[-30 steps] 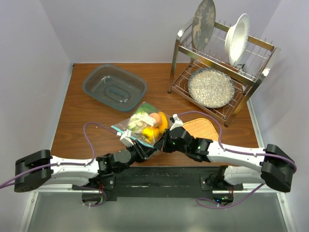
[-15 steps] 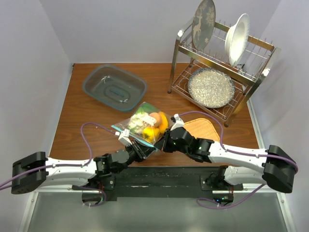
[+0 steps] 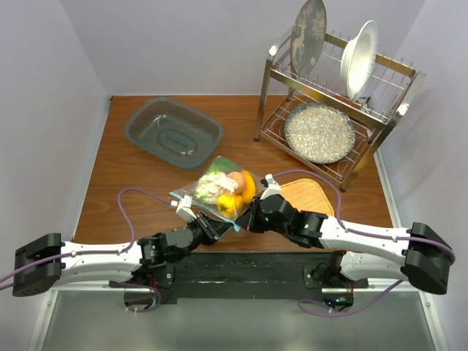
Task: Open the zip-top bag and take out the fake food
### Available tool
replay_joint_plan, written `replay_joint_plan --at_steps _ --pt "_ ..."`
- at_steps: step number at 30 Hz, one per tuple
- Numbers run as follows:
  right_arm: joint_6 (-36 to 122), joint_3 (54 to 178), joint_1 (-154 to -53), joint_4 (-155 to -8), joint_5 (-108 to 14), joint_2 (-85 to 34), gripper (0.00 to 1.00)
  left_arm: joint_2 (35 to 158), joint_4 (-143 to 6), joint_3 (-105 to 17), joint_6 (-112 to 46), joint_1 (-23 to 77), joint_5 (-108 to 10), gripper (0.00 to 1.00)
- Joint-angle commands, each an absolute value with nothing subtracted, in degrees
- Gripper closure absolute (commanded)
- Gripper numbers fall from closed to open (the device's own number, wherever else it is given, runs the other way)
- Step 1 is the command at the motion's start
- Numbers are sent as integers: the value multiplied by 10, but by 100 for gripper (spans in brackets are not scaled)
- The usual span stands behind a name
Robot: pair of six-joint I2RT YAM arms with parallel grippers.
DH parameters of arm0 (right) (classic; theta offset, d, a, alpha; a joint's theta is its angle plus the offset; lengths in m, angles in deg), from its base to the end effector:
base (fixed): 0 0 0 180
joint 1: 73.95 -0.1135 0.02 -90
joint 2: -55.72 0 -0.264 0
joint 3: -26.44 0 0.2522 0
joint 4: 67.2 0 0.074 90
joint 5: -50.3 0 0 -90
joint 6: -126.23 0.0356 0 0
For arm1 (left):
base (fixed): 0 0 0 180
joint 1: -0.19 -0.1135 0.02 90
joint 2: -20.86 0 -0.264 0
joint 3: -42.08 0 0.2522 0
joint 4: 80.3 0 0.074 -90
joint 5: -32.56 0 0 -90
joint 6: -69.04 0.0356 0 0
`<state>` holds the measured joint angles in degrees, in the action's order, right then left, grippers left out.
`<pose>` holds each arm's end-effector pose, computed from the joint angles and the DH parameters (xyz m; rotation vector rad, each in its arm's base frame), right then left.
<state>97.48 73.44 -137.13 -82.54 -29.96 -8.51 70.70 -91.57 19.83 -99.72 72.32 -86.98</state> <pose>0.1128 0.2097 0.2178 0.0696 2.3339 1.0378 0.0701 -0.1602 0.1690 -0.5129 1.9848 -1.3251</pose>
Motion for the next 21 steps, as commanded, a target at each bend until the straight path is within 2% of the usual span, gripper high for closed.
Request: replay_joint_plan --at_steps 1,5,17,21 --pt "963 725 -1378 -847 -299 -64 100 688 -867 208 -1014 721 -936 88" --pt "959 721 -1378 -850 -306 -57 100 667 -835 212 -1030 720 -951 88" --pt "947 700 -1379 -910 -288 10 100 560 -501 158 -1070 694 -1067 87" --pt "944 689 -1378 -924 -289 25 100 537 -465 137 -1046 659 -1075 86"
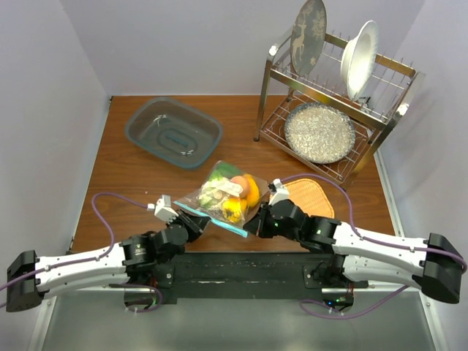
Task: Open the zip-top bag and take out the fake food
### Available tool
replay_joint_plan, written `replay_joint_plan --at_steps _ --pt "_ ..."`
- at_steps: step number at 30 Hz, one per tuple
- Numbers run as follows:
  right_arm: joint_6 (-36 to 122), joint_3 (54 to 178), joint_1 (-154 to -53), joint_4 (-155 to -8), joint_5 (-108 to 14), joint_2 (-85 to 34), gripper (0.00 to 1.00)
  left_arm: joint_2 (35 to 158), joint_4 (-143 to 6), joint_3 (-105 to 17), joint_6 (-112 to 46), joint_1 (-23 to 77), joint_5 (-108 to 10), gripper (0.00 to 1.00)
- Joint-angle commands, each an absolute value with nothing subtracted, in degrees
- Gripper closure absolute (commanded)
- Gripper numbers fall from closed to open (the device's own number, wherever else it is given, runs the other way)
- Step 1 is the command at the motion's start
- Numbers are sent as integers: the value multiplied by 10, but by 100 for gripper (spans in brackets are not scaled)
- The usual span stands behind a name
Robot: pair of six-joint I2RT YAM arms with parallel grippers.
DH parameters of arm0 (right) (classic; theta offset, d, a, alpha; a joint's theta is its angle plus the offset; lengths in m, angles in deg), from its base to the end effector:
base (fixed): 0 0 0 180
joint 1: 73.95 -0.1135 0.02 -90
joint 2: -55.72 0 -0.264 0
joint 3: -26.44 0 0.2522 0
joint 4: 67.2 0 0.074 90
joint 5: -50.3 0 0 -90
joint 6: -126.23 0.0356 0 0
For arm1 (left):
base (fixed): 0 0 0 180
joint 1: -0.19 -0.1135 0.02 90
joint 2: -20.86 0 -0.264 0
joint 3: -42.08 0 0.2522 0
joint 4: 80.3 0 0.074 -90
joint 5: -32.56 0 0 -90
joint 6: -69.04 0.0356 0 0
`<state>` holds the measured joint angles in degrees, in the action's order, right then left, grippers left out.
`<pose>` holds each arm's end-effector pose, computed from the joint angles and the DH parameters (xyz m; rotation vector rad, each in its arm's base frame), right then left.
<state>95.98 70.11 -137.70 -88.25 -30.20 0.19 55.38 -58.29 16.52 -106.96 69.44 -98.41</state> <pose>0.0977 0.1848 0.2200 0.0240 2.3383 1.0275 0.0708 -0.1209 0.1719 -0.7331 1.9801 -0.9769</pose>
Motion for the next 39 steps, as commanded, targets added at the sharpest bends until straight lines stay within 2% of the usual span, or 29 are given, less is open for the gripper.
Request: replay_joint_plan --at_steps 1,7,27,31,32,33,35,36,39 --pt "943 689 -1379 -926 -288 26 100 527 -464 136 -1037 641 -1070 86" --pt "934 683 -1378 -947 -284 44 100 505 -465 116 -965 573 -1050 86" --pt "909 690 -1378 -1006 -262 79 100 536 -419 34 -904 542 -1082 86" --pt "895 700 -1378 -1015 -261 75 100 537 -439 24 -861 535 -1068 91" --pt "882 706 -1379 -1020 -260 74 95 541 -446 15 -852 535 -1063 93" --pt "873 723 -1379 -1027 -260 67 84 549 -448 11 -844 534 -1060 97" --pt "847 744 -1379 -1038 -252 61 71 558 -450 -2 -829 534 -1047 97" --pt "835 769 -1380 -1046 -249 56 60 564 -453 -5 -823 534 -1043 98" --pt "788 828 -1388 -1065 -230 27 48 572 -467 -14 -804 535 -1023 99"
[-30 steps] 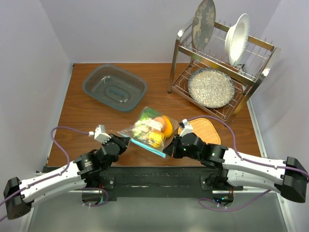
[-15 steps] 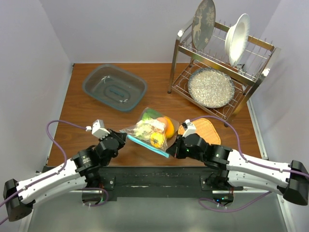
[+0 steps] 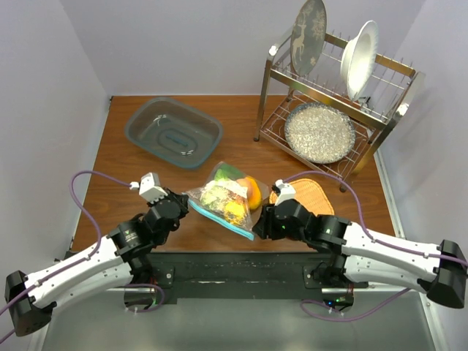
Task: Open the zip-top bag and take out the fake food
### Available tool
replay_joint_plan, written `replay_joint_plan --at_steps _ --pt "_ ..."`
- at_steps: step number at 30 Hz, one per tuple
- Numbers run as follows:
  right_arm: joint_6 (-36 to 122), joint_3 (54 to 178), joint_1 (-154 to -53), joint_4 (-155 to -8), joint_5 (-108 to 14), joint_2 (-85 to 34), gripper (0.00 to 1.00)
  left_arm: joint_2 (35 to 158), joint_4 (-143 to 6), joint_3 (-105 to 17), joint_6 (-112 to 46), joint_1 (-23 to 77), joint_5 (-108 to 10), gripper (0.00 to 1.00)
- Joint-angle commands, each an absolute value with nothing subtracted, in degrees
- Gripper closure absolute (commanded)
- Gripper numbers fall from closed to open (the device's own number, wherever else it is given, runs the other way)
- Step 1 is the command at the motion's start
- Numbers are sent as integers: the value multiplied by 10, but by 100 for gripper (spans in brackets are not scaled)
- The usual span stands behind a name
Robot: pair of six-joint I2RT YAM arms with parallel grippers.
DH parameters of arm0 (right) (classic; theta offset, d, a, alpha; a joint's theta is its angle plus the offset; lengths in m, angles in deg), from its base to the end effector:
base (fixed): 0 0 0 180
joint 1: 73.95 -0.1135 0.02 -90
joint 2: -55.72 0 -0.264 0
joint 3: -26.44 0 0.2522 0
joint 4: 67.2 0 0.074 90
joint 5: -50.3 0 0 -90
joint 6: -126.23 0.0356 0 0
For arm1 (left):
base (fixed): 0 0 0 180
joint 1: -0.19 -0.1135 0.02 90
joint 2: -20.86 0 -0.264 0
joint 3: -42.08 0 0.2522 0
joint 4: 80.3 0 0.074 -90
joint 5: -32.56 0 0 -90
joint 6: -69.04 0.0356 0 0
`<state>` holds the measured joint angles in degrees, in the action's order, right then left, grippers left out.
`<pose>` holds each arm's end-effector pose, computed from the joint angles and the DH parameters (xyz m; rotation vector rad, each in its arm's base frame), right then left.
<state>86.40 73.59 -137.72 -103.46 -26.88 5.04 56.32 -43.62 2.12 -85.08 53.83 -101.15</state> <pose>0.0902 0.1651 0.2326 -0.1568 2.3696 0.7863 0.1033 -0.0988 0.2333 -0.6100 1.9079 -0.5192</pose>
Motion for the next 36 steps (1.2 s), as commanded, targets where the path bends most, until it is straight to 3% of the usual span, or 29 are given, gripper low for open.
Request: replay_joint_plan --at_steps 1,9,17,19,26,36 --pt "775 843 -1393 -1071 -222 3 46 575 -467 -16 -798 535 -1017 99" --pt "644 1007 -1475 -1119 -135 -177 36 593 -470 -38 -784 535 -994 99" --pt "612 1060 -1487 -1151 -69 -281 29 589 -465 -40 -784 535 -983 99" --pt "622 1065 -1487 -1158 -38 -295 30 587 -465 -39 -784 535 -981 99" --pt "636 1065 -1487 -1132 -44 -295 45 573 -460 -29 -788 534 -977 98" --pt "645 1034 -1487 -1077 -88 -248 42 564 -462 -10 -792 535 -967 98"
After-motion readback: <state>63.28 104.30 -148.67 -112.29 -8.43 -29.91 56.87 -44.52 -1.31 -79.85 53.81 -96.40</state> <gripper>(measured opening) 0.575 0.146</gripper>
